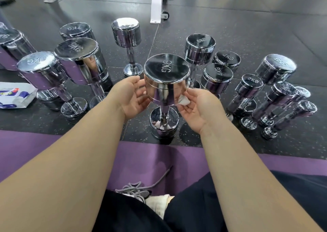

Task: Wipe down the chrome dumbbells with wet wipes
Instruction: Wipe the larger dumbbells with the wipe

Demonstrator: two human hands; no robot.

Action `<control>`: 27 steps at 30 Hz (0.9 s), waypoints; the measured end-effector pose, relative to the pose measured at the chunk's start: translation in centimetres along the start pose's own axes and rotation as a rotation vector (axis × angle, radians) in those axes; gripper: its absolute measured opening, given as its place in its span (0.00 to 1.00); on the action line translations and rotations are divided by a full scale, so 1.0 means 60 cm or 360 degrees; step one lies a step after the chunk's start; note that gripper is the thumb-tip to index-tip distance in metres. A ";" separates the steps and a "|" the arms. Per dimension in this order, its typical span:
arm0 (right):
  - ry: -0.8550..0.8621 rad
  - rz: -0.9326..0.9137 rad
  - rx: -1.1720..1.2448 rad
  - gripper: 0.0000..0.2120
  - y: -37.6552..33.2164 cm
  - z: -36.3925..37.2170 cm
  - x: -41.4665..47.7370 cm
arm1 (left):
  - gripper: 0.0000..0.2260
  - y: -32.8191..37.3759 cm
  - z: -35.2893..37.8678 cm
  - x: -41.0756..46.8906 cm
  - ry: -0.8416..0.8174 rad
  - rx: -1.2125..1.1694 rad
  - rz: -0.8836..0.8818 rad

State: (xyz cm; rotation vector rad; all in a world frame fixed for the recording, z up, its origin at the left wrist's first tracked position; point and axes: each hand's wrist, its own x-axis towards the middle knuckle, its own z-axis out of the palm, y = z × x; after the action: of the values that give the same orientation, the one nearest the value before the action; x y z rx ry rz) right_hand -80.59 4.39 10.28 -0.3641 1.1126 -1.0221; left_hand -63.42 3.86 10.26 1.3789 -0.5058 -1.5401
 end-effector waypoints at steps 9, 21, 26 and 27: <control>-0.0106 0.0049 0.0100 0.20 -0.008 -0.004 -0.013 | 0.13 -0.020 0.008 -0.018 0.0196 0.0027 -0.0131; -0.0099 0.0202 0.0037 0.32 -0.005 -0.006 -0.012 | 0.32 -0.032 0.024 -0.039 -0.0422 -0.0094 -0.0455; -0.0148 0.0148 -0.0069 0.26 -0.005 -0.017 -0.008 | 0.24 -0.025 0.027 -0.048 -0.0233 -0.0439 -0.0409; -0.0146 0.0089 -0.0148 0.21 -0.003 -0.016 -0.008 | 0.19 -0.023 0.023 -0.047 -0.0176 -0.0480 -0.0383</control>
State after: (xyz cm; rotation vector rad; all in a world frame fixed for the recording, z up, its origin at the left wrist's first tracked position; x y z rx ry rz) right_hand -81.54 4.91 10.26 -0.4475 1.0840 -0.8979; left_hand -65.54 6.46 10.97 1.1565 -0.1660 -1.8115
